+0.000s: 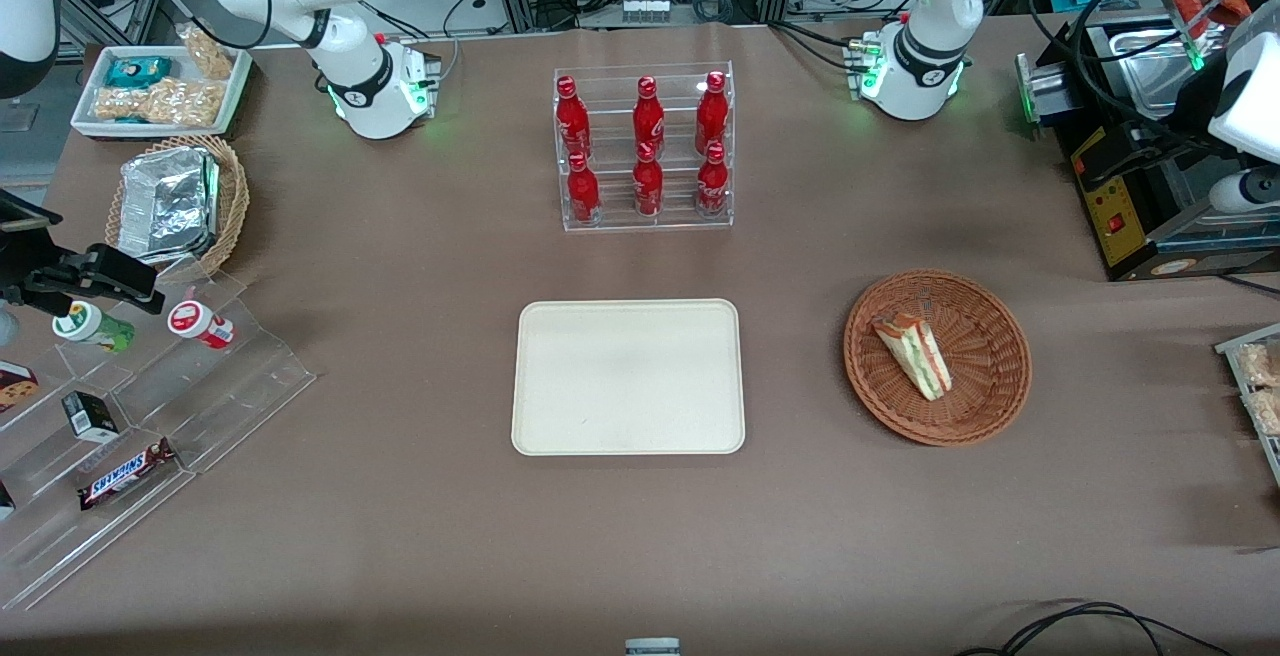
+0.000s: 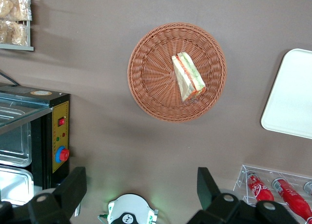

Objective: Place sandwich from basket to tray
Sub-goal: 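Move the left gripper down toward the sandwich in the wicker basket, then lower the open left gripper around the wrapped sandwich and close it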

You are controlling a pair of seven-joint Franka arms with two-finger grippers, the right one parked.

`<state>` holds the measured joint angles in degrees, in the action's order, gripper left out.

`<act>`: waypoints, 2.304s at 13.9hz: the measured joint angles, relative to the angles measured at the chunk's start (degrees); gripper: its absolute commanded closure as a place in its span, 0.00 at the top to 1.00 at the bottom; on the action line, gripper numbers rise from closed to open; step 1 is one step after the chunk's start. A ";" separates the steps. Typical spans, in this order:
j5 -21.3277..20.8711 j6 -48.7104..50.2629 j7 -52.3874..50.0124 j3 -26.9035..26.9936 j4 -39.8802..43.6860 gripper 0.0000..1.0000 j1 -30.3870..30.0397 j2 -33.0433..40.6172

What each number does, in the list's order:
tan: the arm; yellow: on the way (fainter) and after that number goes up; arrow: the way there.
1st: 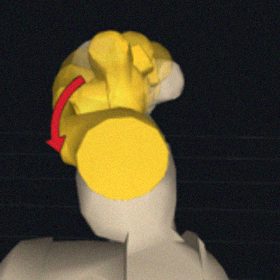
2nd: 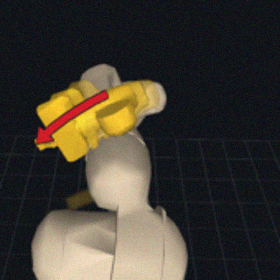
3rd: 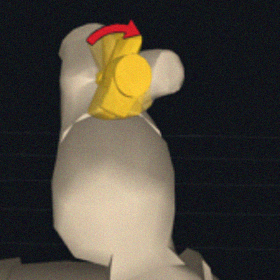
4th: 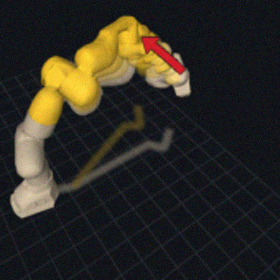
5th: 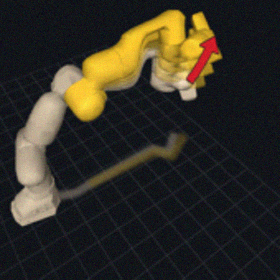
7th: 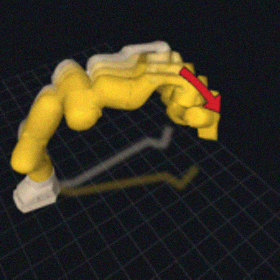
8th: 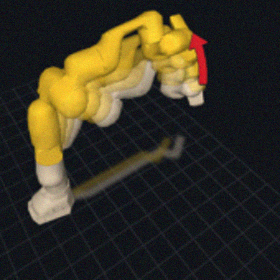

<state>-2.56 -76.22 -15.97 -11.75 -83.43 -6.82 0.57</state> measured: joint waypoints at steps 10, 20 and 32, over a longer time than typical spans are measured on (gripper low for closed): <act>0.00 3.93 -0.57 0.06 -0.94 1.00 -0.11 -5.61; 2.32 -19.09 -12.06 0.13 -12.93 1.00 -4.54 -13.39; 3.76 -45.23 -28.50 -0.72 -21.96 1.00 4.29 -24.61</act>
<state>1.20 -121.46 -44.47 -12.47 -105.39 -2.54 -24.04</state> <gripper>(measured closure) 0.000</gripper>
